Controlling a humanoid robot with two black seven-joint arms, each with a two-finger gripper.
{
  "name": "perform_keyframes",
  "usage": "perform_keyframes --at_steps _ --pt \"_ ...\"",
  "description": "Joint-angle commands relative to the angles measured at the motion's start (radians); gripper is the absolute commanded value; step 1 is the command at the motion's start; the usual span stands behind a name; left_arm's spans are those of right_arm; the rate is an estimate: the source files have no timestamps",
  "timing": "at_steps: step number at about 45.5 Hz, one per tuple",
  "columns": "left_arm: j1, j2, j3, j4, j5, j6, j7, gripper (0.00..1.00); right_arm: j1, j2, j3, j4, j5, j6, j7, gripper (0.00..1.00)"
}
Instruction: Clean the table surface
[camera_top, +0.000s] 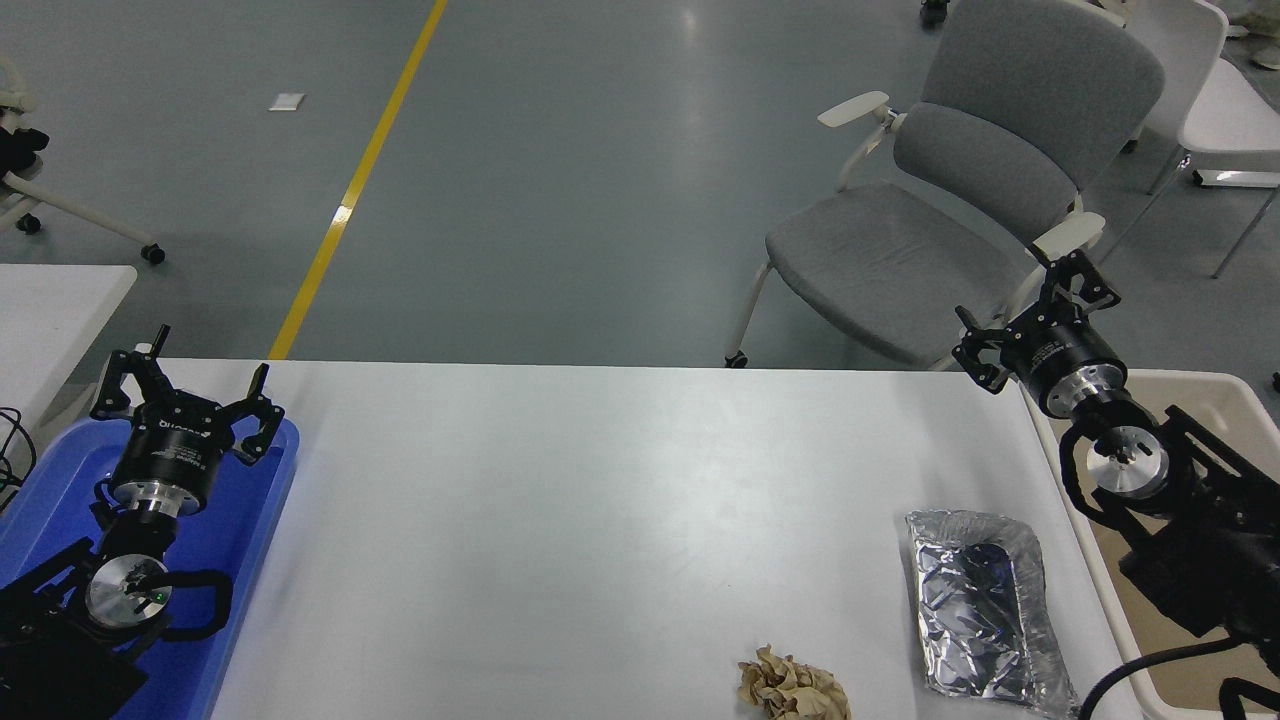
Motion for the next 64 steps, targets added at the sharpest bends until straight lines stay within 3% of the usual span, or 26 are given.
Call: perform_keyframes --at_steps 1,20,25,30,40,51,64 --pt "0.000 0.000 0.000 0.000 0.000 0.000 -0.001 1.00 0.047 -0.136 -0.135 0.003 0.007 0.034 0.001 0.98" --pt "0.000 0.000 0.000 0.000 0.000 0.000 0.001 1.00 0.208 -0.409 -0.686 0.008 -0.008 0.153 0.001 0.98" --pt "0.000 0.000 0.000 0.000 0.000 0.000 0.001 1.00 0.307 -0.439 -0.969 0.008 -0.089 0.201 0.002 0.98" --pt "0.000 0.000 0.000 0.000 0.002 0.000 -0.001 1.00 0.370 -0.449 -1.102 0.008 -0.172 0.228 0.016 0.98" --pt "0.000 0.000 0.000 0.000 0.000 0.000 0.001 1.00 0.442 -0.530 -1.123 0.061 -0.429 0.302 0.097 0.98" --pt "0.000 0.000 0.000 0.000 0.000 0.000 0.001 1.00 0.471 -0.617 -1.086 0.287 -0.833 0.302 0.175 0.98" --pt "0.000 0.000 0.000 0.000 0.000 0.000 0.001 1.00 0.443 -0.593 -1.103 0.427 -1.115 0.293 0.180 0.98"
